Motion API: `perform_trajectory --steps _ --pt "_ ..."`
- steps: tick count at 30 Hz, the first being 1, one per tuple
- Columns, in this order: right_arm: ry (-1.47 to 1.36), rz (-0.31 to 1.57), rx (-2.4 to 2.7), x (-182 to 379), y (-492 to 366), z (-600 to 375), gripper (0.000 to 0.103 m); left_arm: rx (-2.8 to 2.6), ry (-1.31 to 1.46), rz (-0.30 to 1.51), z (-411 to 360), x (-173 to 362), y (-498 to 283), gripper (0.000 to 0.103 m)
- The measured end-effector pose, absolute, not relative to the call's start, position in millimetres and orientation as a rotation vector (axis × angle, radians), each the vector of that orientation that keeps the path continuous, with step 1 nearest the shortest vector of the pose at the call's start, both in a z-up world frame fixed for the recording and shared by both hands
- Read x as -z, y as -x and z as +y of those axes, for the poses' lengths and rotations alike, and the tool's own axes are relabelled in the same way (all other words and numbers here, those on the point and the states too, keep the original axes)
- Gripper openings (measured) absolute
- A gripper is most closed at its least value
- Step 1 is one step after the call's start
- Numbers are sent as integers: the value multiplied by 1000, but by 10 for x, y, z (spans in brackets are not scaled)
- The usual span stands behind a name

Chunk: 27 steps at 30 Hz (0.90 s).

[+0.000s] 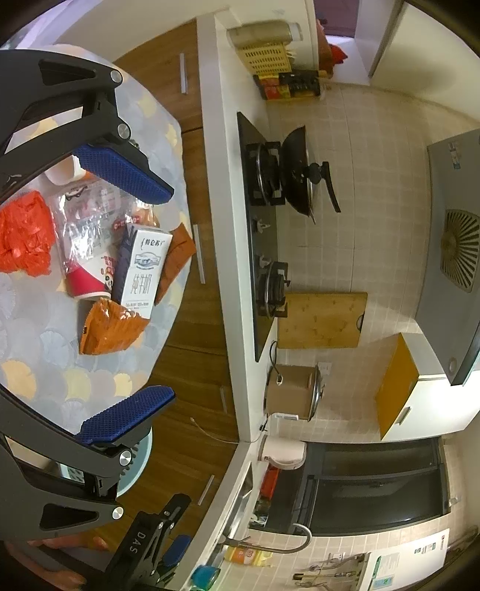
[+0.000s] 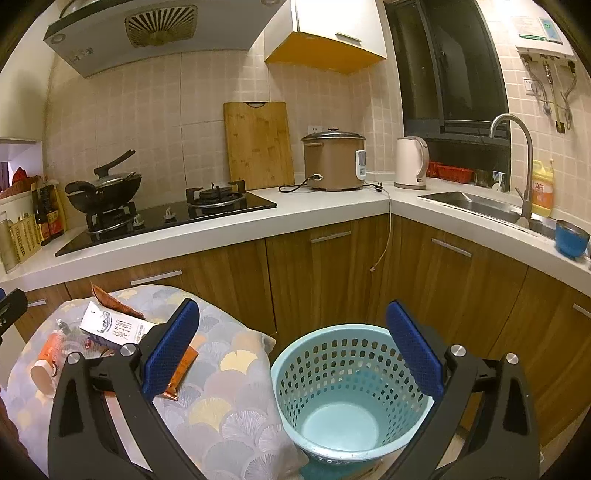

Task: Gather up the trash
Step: 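Grasp the orange paper cup with the left tool while the right tool grasps the brown wrapper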

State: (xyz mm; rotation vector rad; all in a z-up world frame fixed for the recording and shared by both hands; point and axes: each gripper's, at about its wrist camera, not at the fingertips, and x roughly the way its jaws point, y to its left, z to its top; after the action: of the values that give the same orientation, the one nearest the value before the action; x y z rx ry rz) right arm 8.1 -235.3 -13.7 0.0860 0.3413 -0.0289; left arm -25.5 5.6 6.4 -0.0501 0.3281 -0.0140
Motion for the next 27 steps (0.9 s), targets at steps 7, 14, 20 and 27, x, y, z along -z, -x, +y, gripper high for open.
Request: perform_trajectory --steps 7,14,20,27 --pt "-56 345 4 132 -117 -2224 93 19 89 336 189 -47 299 96" --pt "-37 365 -55 192 -188 -2033 93 -61 92 336 457 -24 351 96" --pt "-25 396 -111 313 -301 -1822 87 -149 115 346 850 15 433 96" --pt "-41 418 -179 383 -445 -1610 76 -232 138 353 1216 13 406 96"
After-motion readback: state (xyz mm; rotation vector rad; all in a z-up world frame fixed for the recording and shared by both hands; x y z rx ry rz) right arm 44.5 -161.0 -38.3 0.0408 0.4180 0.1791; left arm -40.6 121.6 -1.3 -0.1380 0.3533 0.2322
